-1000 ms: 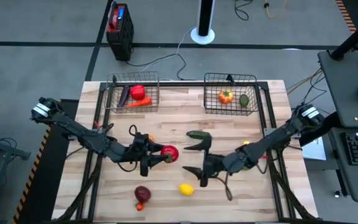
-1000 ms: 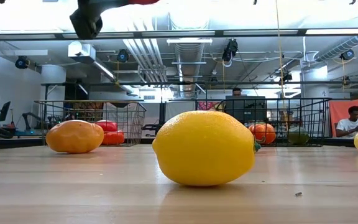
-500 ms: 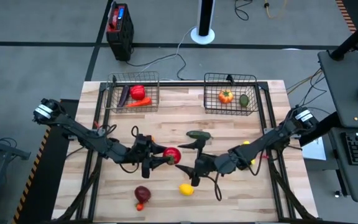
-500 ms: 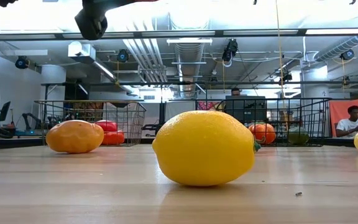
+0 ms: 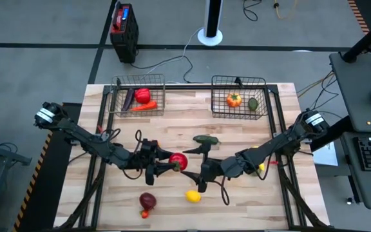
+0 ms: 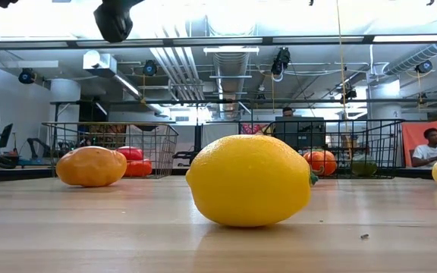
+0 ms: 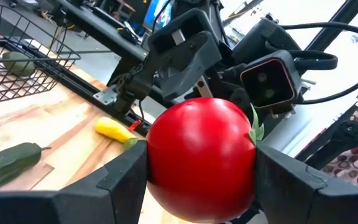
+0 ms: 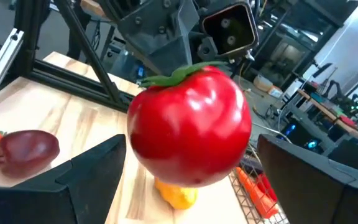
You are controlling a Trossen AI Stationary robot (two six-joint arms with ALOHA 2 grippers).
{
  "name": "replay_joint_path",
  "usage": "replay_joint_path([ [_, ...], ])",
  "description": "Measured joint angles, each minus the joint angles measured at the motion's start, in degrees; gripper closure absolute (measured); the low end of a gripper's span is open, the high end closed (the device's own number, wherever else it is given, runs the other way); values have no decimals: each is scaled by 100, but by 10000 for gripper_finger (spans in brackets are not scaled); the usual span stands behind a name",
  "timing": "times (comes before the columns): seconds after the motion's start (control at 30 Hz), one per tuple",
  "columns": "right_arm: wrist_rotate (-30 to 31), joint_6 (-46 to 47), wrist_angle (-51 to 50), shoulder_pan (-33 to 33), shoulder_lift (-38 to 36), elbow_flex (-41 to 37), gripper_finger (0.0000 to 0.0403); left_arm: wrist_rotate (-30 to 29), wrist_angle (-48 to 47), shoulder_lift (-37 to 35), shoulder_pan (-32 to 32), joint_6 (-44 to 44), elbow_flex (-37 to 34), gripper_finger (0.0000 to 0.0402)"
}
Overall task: Sort produce into baskets
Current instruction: Put the large tomato into the black wire basket
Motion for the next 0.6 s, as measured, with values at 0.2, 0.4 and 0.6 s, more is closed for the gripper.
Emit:
replay_joint_path([
  [0.2,-73,-76,15,-39,0,0,52,-55,17,6,0,68,0,167],
  [0.4,-330,-61,33,-114,0,0,76,-115,16,6,0,75,0,154],
  [0.6,-319,-10,31,-114,0,0,105,-149,17,6,0,74,0,138],
])
